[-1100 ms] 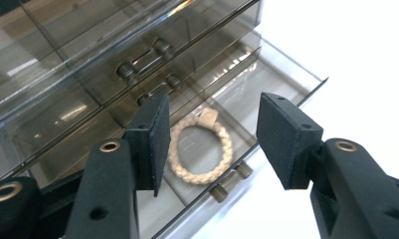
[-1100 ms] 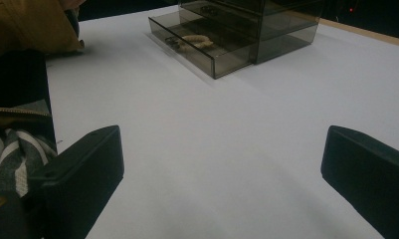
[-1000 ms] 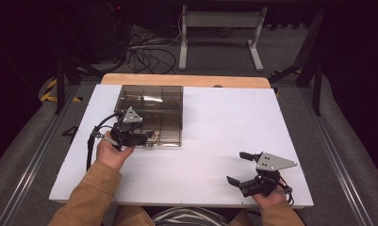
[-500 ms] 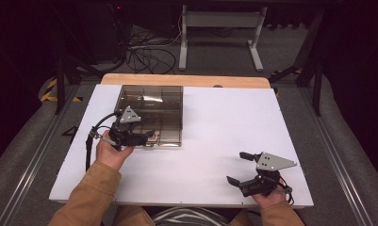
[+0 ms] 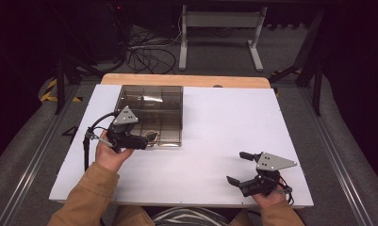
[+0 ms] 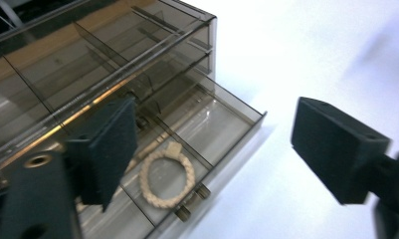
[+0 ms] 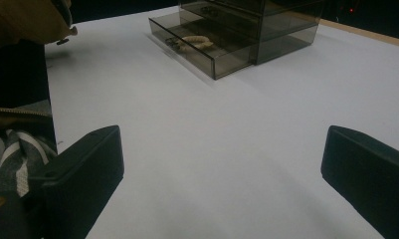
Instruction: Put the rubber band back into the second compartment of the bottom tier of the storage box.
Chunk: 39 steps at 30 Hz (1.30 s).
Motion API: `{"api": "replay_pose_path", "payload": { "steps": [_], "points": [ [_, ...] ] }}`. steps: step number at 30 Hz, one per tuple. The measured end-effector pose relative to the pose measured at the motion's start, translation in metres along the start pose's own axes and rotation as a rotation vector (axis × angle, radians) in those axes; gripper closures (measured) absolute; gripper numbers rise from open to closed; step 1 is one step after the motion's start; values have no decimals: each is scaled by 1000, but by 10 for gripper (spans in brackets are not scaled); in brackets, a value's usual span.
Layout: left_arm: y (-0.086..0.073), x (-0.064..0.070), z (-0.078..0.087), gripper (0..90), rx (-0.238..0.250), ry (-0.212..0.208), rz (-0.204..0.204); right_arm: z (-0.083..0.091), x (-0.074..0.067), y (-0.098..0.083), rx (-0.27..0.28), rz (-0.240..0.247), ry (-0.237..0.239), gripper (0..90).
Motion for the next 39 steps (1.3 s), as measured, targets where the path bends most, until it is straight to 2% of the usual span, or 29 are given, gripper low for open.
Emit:
{"api": "replay_pose_path", "payload": {
  "steps": [2, 5, 10, 14, 17, 20, 24, 27, 28, 31, 34, 39],
  "points": [
    [-1, 0, 4, 125, -6, -7, 13, 0, 0, 0, -1, 1, 0, 40],
    [-2, 1, 9, 91, 12, -35, 18, 0, 0, 0, 2, 0, 1, 40],
    [-4, 8, 18, 26, 27, -16, -24, 1, 0, 0, 3, 2, -3, 40],
    [-8, 8, 33, 24, 104, -38, -24, 2, 0, 0, 5, -1, 0, 40],
    [-12, 9, 40, 13, 149, -26, -44, 2, 0, 0, 6, 2, -2, 40],
    [-18, 11, 42, 0, 172, -56, -32, 3, 0, 0, 7, 2, -3, 40],
    [-29, 11, 45, 0, 220, -41, -47, 3, 0, 0, 10, 3, -5, 40],
    [-39, 11, 46, 0, 250, -53, -31, 3, 0, 0, 8, 4, -7, 40],
    [-42, 10, 46, 0, 261, -51, -37, 3, 0, 0, 8, 4, -7, 40],
    [-52, 11, 45, 0, 270, -61, -27, 3, 0, 0, 9, 3, -7, 39],
    [-62, 10, 44, 0, 274, -41, -38, 3, -1, 0, 10, 5, -7, 39],
    [-77, 9, 40, 0, 236, -16, -42, 3, 0, 0, 13, 6, -11, 36]
  ]
}}
Point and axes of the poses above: each handheld gripper's, and its own axes: z roughly backward along the jaws, y roughly out of its top, x roughly to its right, the point moved 1 cm from there along -z, roughly forward along the jaws, and after that the axes turned 9 degrees about -x, right-handed, at the moved point
